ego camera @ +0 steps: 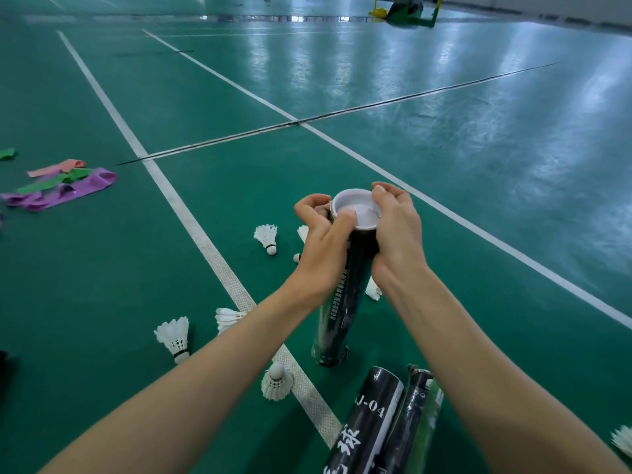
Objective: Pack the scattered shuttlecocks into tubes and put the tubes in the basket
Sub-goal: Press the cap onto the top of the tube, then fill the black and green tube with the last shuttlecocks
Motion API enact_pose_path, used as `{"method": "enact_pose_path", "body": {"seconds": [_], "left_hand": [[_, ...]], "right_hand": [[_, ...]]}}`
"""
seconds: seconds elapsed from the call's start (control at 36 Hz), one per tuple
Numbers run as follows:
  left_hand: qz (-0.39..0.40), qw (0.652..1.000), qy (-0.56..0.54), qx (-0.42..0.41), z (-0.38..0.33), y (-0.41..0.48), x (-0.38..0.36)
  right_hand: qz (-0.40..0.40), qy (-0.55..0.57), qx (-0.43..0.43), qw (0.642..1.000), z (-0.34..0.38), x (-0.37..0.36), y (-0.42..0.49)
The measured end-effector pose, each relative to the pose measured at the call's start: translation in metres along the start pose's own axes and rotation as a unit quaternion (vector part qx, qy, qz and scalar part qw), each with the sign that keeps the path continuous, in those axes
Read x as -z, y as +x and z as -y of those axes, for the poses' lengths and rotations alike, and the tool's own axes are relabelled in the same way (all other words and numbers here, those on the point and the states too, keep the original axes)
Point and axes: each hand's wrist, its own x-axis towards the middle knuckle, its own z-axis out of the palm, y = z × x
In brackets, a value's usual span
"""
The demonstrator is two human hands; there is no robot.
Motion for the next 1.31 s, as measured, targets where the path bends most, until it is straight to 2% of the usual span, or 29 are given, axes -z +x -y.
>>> {"method": "enact_pose_path", "body": {"seconds": [0.17,0.25,0.39,0.5,0.56,0.64,0.72,0.81,0.86,0.89,0.94,1.03,1.08,1.11,1.17,1.22,1.31], "left_hand": [[0.013,1.0,0.006,0.009,0.003,0.0,-0.001],[0.022,1.0,0.014,0.017,0.003,0.001,0.002],[0.045,0.991,0.049,0.114,-0.008,0.001,0.024],[0.067,0.974,0.07,0.206,-0.025,-0.001,0.051],[0.037,0.973,0.064,0.217,-0.03,-0.001,0.063],[-0.023,0.977,0.053,0.206,-0.029,-0.004,0.073],[-0.036,0.976,-0.001,0.214,-0.026,-0.006,0.083],[-0.006,0.971,-0.058,0.233,-0.026,-0.007,0.1],[0.018,0.968,-0.052,0.243,-0.026,-0.003,0.115],[0.027,0.965,-0.035,0.257,-0.024,-0.002,0.122],[0.053,0.955,0.043,0.29,-0.019,-0.003,0.135],[0.162,0.908,0.206,0.328,0.0,-0.019,0.149],[0.216,0.866,0.256,0.37,0.017,-0.032,0.152],[0.231,0.849,0.27,0.392,0.026,-0.039,0.152],[0.25,0.824,0.283,0.422,0.043,-0.051,0.15],[0.257,0.814,0.277,0.442,0.061,-0.064,0.149],[0.252,0.81,0.25,0.467,0.081,-0.08,0.155]], "right_hand": [[-0.009,-0.016,0.012,1.0,0.002,0.002,-0.001],[0.012,-0.042,-0.001,0.999,0.002,0.003,-0.002],[0.118,-0.072,-0.016,0.99,0.0,0.002,-0.012],[0.206,-0.143,0.066,0.966,-0.014,0.005,-0.007],[0.299,-0.219,0.103,0.923,-0.02,0.014,-0.001],[0.393,-0.335,0.065,0.854,-0.039,0.031,0.007],[0.385,-0.453,0.102,0.797,-0.063,0.04,0.012],[0.365,-0.462,0.164,0.792,-0.066,0.04,0.015],[0.369,-0.478,0.203,0.77,-0.059,0.039,0.018],[0.377,-0.503,0.218,0.747,-0.057,0.04,0.021],[0.383,-0.581,0.242,0.676,-0.057,0.043,0.027],[0.387,-0.698,0.275,0.537,-0.071,0.052,0.029],[0.409,-0.754,0.278,0.433,-0.087,0.058,0.027],[0.424,-0.768,0.273,0.395,-0.096,0.06,0.024],[0.448,-0.781,0.26,0.349,-0.112,0.064,0.017],[0.467,-0.787,0.245,0.319,-0.126,0.068,0.011],[0.491,-0.781,0.237,0.305,-0.146,0.075,0.006]]}}
